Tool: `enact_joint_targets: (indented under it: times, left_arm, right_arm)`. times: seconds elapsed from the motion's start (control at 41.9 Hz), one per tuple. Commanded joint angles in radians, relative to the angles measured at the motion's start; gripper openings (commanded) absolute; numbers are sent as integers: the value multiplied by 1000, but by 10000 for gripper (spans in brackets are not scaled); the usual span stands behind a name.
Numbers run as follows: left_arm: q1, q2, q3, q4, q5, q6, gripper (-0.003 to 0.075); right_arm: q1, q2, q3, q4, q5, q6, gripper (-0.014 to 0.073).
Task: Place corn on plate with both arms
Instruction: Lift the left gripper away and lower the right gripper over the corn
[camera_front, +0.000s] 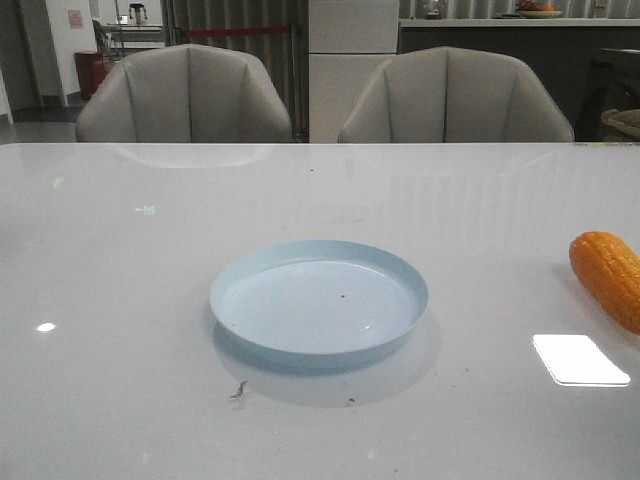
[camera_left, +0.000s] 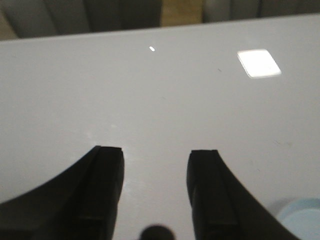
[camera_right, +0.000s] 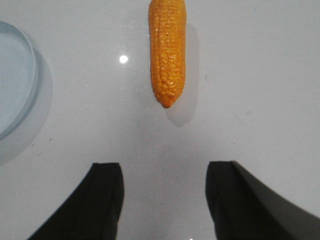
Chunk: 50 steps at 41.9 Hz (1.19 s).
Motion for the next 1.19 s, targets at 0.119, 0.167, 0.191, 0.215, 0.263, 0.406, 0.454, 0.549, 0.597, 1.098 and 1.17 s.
enact_joint_targets:
  times: [0.119, 0.167, 0.191, 0.215, 0.263, 0.406, 0.454, 0.549, 0.597, 1.098, 1.17]
  left_arm:
    - [117, -310, 273, -4, -105, -2, 379]
    - [122, -372, 349, -4, -128, 0, 379]
    - [124, -398, 379, -2, -136, 0, 379]
    - [124, -430, 418, -2, -144, 10, 379]
    - [124, -473, 471, -2, -146, 29, 379]
    - [124, -599, 624, -2, -146, 39, 379]
    - [124, -623, 653, -5, -142, 39, 379]
    - [124, -660, 687, -6, -95, 39, 379]
    - [124, -668, 689, -6, -71, 39, 379]
    - [124, -671, 689, -12, -79, 39, 379]
    - [124, -671, 689, -12, -79, 39, 379]
  right_arm:
    - [1, -2, -31, -9, -60, -7, 484]
    - [1, -2, -31, -26, -58, -20, 484]
    - [1, -2, -31, -39, -56, -33, 484]
    - [1, -2, -31, -49, -54, -41, 484]
    - [1, -2, -31, -60, -54, -57, 484]
    - [1, -1, -31, -59, -111, -62, 489]
    - [1, 3, -31, -59, -152, -63, 491]
    - [1, 36, -44, -59, -213, -63, 510]
    - [1, 67, -59, -59, -220, -63, 530]
    - [1, 588, -410, -57, -220, -62, 563]
    - [1, 662, -456, -57, -204, -62, 563]
